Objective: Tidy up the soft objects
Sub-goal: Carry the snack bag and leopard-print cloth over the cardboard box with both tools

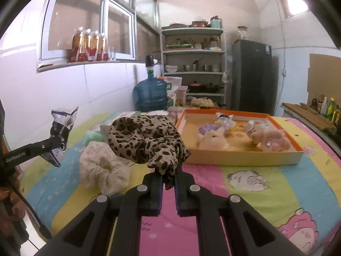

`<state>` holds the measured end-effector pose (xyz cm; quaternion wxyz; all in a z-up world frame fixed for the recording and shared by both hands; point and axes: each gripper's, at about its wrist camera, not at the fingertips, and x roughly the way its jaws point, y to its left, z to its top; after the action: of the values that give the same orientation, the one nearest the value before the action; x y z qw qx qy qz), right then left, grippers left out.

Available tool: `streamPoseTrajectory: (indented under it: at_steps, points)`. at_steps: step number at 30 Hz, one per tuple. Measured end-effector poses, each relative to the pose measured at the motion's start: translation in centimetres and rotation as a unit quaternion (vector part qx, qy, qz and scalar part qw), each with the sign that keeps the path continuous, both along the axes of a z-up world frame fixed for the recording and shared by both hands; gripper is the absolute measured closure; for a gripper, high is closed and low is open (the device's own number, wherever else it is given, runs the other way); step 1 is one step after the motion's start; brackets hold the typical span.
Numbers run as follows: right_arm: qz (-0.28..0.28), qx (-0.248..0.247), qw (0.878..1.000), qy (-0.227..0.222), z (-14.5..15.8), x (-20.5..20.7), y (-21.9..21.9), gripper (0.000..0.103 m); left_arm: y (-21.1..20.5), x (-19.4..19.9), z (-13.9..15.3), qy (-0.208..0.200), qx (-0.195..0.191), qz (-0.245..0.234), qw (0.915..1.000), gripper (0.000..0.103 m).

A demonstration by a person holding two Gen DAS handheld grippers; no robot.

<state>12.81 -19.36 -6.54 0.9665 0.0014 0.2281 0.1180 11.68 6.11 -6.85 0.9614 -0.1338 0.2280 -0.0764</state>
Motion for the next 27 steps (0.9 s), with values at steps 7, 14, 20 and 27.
streamPoseTrajectory:
  at_steps: [7,14,20,27]
  points:
    - [-0.03,0.008,0.999,-0.016,1.5,0.0,-3.2,0.094,-3.3,1.1,2.2,-0.017,0.018,-0.033,0.9992,0.071]
    - [-0.056,0.013,0.998,-0.028,2.7,0.1,-6.9,0.094,-7.1,2.7,3.5,-0.023,0.033,-0.076,0.9963,0.071]
    - [-0.077,0.013,0.996,-0.034,3.4,0.5,-9.9,0.094,-10.3,4.5,4.4,-0.022,0.041,-0.111,0.9928,0.071]
    - [-0.098,0.004,0.994,-0.04,3.8,1.0,-12.4,0.094,-13.9,7.0,4.8,-0.01,0.052,-0.15,0.9874,0.071]
